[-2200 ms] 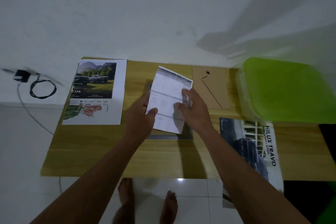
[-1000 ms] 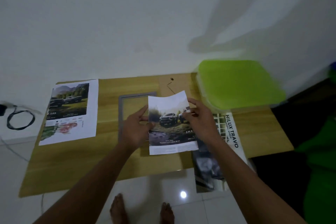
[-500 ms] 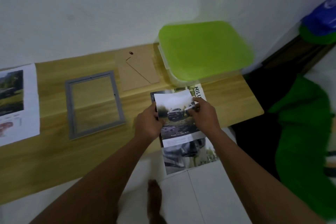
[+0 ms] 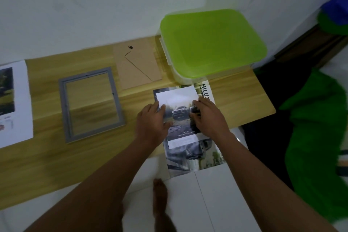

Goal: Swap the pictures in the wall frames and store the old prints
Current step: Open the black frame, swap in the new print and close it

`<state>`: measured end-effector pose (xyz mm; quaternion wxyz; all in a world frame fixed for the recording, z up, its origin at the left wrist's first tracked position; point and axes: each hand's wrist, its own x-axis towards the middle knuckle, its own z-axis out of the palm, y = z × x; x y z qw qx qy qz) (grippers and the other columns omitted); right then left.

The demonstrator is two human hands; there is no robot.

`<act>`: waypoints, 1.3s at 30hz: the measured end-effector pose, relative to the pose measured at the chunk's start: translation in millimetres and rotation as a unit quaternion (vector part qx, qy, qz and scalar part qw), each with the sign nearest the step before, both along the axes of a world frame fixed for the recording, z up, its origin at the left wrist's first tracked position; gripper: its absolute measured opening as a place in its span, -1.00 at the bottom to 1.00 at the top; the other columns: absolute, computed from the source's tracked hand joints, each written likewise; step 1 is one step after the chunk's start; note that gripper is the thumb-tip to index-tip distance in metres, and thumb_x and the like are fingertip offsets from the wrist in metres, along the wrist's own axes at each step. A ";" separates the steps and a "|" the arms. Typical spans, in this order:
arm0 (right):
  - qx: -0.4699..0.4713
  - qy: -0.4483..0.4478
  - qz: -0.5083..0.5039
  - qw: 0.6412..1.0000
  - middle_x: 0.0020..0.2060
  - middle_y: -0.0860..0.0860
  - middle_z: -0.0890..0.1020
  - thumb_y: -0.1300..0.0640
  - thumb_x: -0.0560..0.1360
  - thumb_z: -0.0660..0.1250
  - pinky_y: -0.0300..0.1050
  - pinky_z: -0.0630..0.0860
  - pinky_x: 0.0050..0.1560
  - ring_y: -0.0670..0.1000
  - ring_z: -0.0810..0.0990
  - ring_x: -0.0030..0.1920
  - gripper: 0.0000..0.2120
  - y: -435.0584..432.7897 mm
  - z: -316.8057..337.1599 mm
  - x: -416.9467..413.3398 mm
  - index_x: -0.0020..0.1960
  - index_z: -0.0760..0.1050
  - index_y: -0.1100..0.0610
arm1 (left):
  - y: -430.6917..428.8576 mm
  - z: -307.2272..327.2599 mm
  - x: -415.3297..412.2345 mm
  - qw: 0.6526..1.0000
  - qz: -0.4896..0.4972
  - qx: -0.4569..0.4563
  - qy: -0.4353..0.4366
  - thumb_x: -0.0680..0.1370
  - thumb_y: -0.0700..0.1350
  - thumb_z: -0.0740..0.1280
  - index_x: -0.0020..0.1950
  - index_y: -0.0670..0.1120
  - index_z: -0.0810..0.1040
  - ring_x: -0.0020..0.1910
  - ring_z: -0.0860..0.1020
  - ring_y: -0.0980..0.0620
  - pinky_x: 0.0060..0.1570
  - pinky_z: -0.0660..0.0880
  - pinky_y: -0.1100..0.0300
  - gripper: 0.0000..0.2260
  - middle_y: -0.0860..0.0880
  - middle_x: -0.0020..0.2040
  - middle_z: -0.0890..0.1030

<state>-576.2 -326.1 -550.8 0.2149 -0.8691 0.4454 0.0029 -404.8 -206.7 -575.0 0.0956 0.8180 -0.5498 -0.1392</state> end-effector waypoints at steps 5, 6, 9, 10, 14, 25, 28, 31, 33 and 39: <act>0.011 0.010 0.003 1.000 0.36 0.14 0.45 0.07 0.58 0.34 -0.02 0.40 0.31 0.15 0.38 0.38 -0.61 -0.3 3.8 -1.3 0.35 0.46 0.19 | 0.1 2.4 -2.6 1.000 -0.011 0.021 -0.002 0.51 0.18 0.33 0.46 -0.10 0.37 0.40 0.33 -0.20 0.32 0.33 -0.04 -0.40 -0.16 0.46 0.37; 0.009 0.013 0.006 1.000 0.34 0.14 0.46 0.07 0.57 0.34 -0.01 0.42 0.28 0.17 0.40 0.35 -0.62 -0.4 5.6 -0.6 0.34 0.47 0.20 | -0.3 4.1 -2.7 1.000 -0.011 0.022 0.003 0.52 0.18 0.32 0.47 -0.09 0.35 0.41 0.32 -0.19 0.32 0.32 -0.04 -0.40 -0.15 0.47 0.35; 0.012 0.014 -0.003 1.000 0.40 0.15 0.41 0.07 0.59 0.30 -0.01 0.41 0.30 0.16 0.38 0.39 -0.60 -0.4 13.0 6.1 0.39 0.42 0.17 | 0.0 12.9 -0.6 1.000 0.000 0.025 0.018 0.55 0.15 0.27 0.50 -0.05 0.31 0.42 0.30 -0.15 0.33 0.30 0.00 -0.44 -0.11 0.48 0.34; 0.013 0.016 -0.004 1.000 0.44 0.14 0.37 0.07 0.60 0.27 -0.01 0.38 0.32 0.15 0.34 0.43 -0.58 0.3 16.7 9.8 0.43 0.38 0.16 | 1.0 16.5 1.2 0.999 0.005 0.017 0.028 0.56 0.12 0.27 0.47 -0.05 0.34 0.40 0.34 -0.14 0.31 0.32 0.01 -0.48 -0.09 0.45 0.38; 0.025 0.025 0.016 0.999 0.44 0.11 0.39 0.05 0.62 0.23 0.03 0.38 0.35 0.13 0.33 0.44 -0.55 8.5 33.8 33.2 0.48 0.33 0.16 | 11.3 36.7 17.0 0.996 0.042 -0.025 0.074 0.60 0.03 0.23 0.29 -0.13 0.50 0.21 0.51 -0.14 0.12 0.48 0.03 -0.65 -0.08 0.23 0.56; 0.015 0.018 0.159 0.987 0.31 0.13 0.50 0.03 0.63 0.21 0.04 0.48 0.20 0.17 0.48 0.29 -0.57 86.1 80.2 184.3 0.46 0.34 0.15 | 128.1 83.3 142.0 0.966 0.230 -0.089 0.072 0.60 0.06 0.25 0.35 -0.12 0.49 0.23 0.52 -0.12 0.18 0.47 0.03 -0.60 -0.12 0.26 0.56; 0.021 0.019 0.198 0.980 0.39 0.08 0.45 -0.01 0.64 0.19 0.02 0.46 0.27 0.12 0.46 0.35 -0.53 119.6 86.9 246.5 0.51 0.28 0.12 | 172.7 91.6 194.2 0.954 0.273 -0.111 0.062 0.56 0.02 0.31 0.27 -0.18 0.54 0.15 0.56 -0.17 0.10 0.46 0.03 -0.63 -0.17 0.16 0.60; 0.030 0.020 0.237 0.971 0.41 0.09 0.42 -0.01 0.65 0.17 0.03 0.43 0.31 0.12 0.40 0.40 -0.53 154.4 88.5 314.0 0.51 0.27 0.14 | 216.7 91.3 256.6 0.940 0.303 -0.142 0.060 0.51 -0.01 0.39 0.18 -0.23 0.59 0.05 0.60 -0.21 0.04 0.53 -0.01 -0.64 -0.22 0.06 0.64; 0.043 0.022 0.238 0.970 0.38 0.11 0.45 0.00 0.64 0.18 0.03 0.44 0.28 0.13 0.40 0.39 -0.53 173.4 83.7 352.4 0.49 0.28 0.15 | 237.1 88.1 294.0 0.940 0.306 -0.137 0.060 0.49 -0.04 0.41 0.15 -0.20 0.61 0.04 0.60 -0.19 0.03 0.55 -0.01 -0.68 -0.20 0.07 0.65; 0.040 0.044 0.222 0.973 0.29 0.10 0.52 -0.04 0.61 0.23 0.01 0.47 0.20 0.13 0.49 0.28 -0.60 203.6 51.0 446.8 0.37 0.39 0.14 | 267.4 67.4 382.5 0.940 0.317 -0.104 0.072 0.49 0.00 0.41 0.05 -0.20 0.62 -0.09 0.61 -0.16 -0.20 0.43 0.15 -0.72 -0.18 -0.05 0.64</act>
